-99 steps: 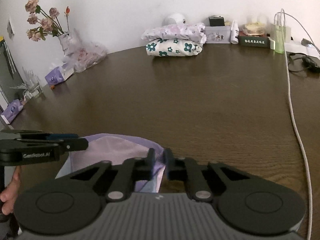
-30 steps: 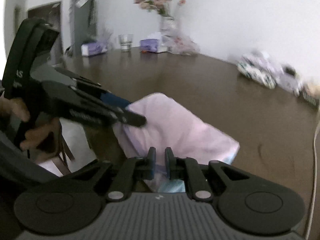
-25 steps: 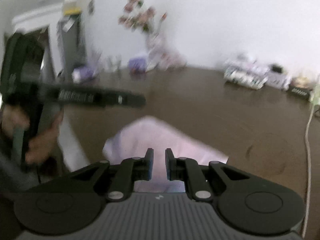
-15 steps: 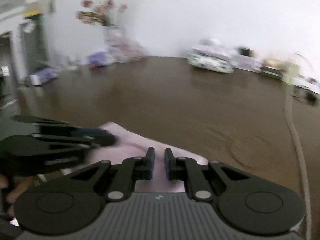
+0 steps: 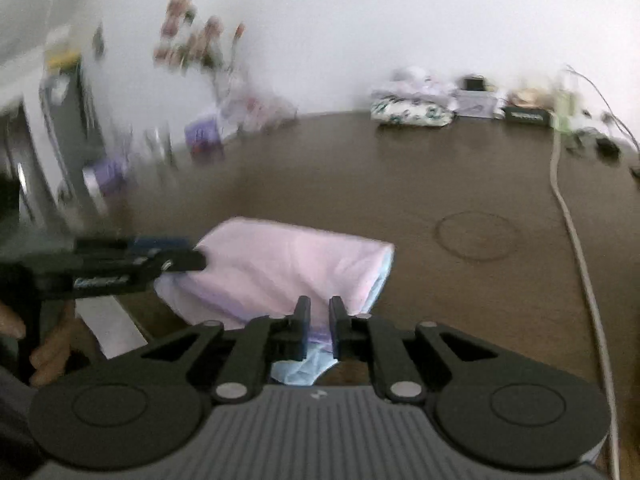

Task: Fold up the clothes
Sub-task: 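Grasp the folded pink bundle with both grippers and lift it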

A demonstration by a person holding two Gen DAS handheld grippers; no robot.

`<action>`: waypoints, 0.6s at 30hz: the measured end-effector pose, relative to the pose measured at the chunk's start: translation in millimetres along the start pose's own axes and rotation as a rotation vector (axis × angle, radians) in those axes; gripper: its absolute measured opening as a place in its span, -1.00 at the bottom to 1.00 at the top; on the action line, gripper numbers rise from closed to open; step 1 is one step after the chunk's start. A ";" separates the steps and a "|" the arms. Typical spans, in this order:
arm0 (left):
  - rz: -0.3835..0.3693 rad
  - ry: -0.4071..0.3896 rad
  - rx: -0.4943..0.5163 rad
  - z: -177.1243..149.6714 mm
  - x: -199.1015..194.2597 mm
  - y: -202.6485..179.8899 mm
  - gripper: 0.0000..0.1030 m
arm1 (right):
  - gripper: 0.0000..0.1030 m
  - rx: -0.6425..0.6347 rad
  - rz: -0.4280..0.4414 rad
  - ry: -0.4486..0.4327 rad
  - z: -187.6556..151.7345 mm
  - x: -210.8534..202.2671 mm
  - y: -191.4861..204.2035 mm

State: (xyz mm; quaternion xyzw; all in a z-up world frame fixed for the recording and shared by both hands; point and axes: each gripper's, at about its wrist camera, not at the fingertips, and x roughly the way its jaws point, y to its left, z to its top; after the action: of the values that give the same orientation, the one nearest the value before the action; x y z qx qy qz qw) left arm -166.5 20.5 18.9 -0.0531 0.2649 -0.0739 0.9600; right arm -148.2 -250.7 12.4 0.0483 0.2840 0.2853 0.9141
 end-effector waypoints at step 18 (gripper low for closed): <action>-0.119 0.221 -0.254 22.0 43.2 19.1 -0.88 | -0.91 0.206 -0.052 0.106 8.6 29.3 -17.7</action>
State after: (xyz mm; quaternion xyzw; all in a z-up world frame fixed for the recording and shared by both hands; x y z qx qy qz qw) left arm -116.3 33.4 13.4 -0.1810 0.3725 -0.1017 0.9045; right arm -115.0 -248.7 0.8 0.1194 0.3609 0.2328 0.8952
